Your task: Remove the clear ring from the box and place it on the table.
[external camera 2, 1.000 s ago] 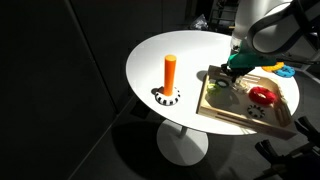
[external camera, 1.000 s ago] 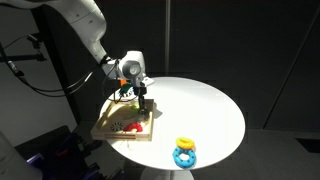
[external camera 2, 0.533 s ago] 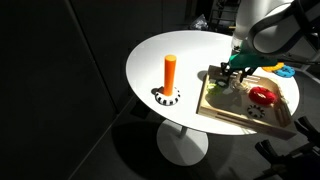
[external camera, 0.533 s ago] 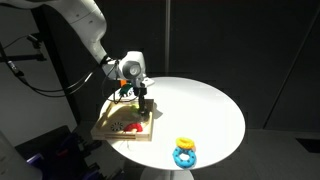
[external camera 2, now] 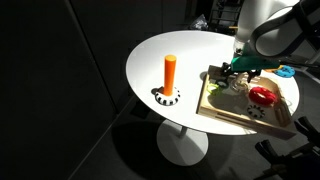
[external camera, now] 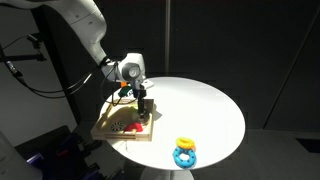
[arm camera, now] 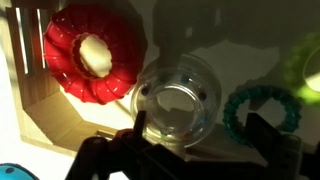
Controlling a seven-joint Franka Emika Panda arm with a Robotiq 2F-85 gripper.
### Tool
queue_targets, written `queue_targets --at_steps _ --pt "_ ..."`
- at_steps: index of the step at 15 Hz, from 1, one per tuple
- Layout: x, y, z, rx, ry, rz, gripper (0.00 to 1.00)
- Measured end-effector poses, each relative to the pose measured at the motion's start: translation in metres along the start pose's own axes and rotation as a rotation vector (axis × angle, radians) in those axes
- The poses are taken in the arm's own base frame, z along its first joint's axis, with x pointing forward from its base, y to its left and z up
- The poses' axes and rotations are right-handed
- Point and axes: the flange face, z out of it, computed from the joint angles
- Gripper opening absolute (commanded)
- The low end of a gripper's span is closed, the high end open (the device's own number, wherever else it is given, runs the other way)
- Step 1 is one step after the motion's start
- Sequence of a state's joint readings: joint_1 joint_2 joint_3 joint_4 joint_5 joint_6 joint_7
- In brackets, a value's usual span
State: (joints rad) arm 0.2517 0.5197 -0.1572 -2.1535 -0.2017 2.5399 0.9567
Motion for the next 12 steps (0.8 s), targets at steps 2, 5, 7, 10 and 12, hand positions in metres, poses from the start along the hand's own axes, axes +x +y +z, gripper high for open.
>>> queue_targets --at_steps 2,5,7,10,12 --pt "-0.002 0.001 0.002 0.008 0.004 0.002 1.0" --pt "-0.004 0.004 0.006 0.025 0.013 0.005 1.0" --pt "-0.004 0.006 0.008 0.036 0.02 0.007 1.0" --pt "-0.006 0.009 0.011 0.051 0.03 0.011 1.0" --pt "-0.007 0.011 0.013 0.057 0.034 0.019 0.75"
